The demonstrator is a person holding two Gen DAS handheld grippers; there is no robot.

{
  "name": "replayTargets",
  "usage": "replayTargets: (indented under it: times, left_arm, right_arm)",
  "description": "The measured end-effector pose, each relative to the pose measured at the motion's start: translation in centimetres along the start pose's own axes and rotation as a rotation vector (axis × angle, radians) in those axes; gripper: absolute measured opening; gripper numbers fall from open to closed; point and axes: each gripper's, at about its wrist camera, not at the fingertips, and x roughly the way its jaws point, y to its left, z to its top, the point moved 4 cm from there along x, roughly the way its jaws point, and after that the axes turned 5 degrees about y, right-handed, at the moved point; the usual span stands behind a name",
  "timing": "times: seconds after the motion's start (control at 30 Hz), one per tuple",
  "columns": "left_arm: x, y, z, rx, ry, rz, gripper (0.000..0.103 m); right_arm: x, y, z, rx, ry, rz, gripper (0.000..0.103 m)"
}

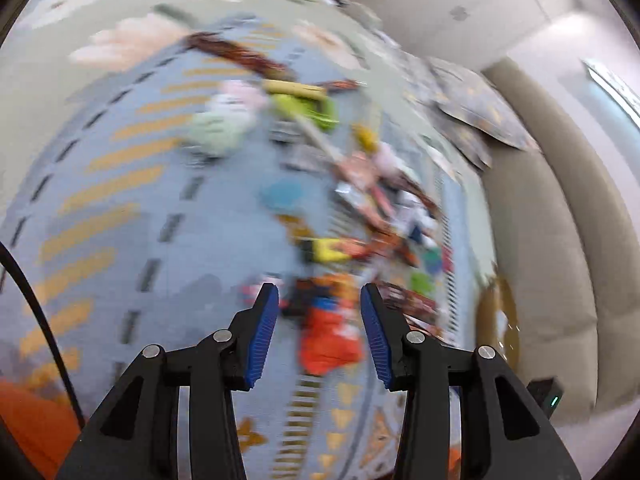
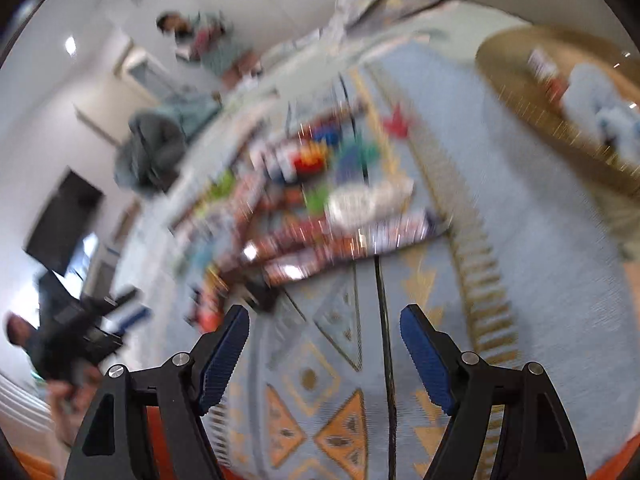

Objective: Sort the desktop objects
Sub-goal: 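Move both grippers back over the cluttered bed, then grasp the small pink plush figure with the left gripper while the right grasps the red snack bag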

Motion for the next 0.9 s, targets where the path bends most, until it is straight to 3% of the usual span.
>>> replayTargets:
  times: [0.1,0.27,0.37,0.5,0.6,0.73,0.83,0.9]
  left_arm:
    - [1.0,-0.1,0.1,-0.005,0.017,-0.014,0.040]
    - [3.1,0.6,-0.3,0.003,0.050,0.046,0.040]
    - [3.8,1.5,-0.7,-0.025,0.079,0.038,0.040]
    - [4.3,2.2,-1.0,-0.032,0.075,0.080,0.040]
    - [5.1,2.3,-0.8,-0.010,0.073,0.176,0.040]
    - [5.3,2.5,-1.0,-0.015,0.050,0.164,0.040]
    - [5.7,1.8,-1.0,0.048,0.025,0.213,0.040]
    - [6.8,0.6,-1.0,0.163,-0.004,0.317,0.040]
  right_arm:
    - [1.9,0.1,-1.5,-0.089,-0.014,-0.092,0.077]
    - [3.5,0.8,-3.5,-0.258,-0.062,-0.247,0.079]
    - [4.9,1.8,-4.5,-0.350,-0.101,-0.321,0.096]
    - [4.5,1.4,-4.2,-0.321,-0.096,-0.299,0.099]
    - [4.3,1.6,-4.4,-0.332,-0.100,-0.305,0.099]
    - [4.4,1.9,-4.3,-0.334,-0.102,-0.305,0.099]
    - [4.4,2.0,-4.3,-0.334,-0.104,-0.309,0.099]
    - [4.4,1.9,-4.3,-0.332,-0.105,-0.310,0.099]
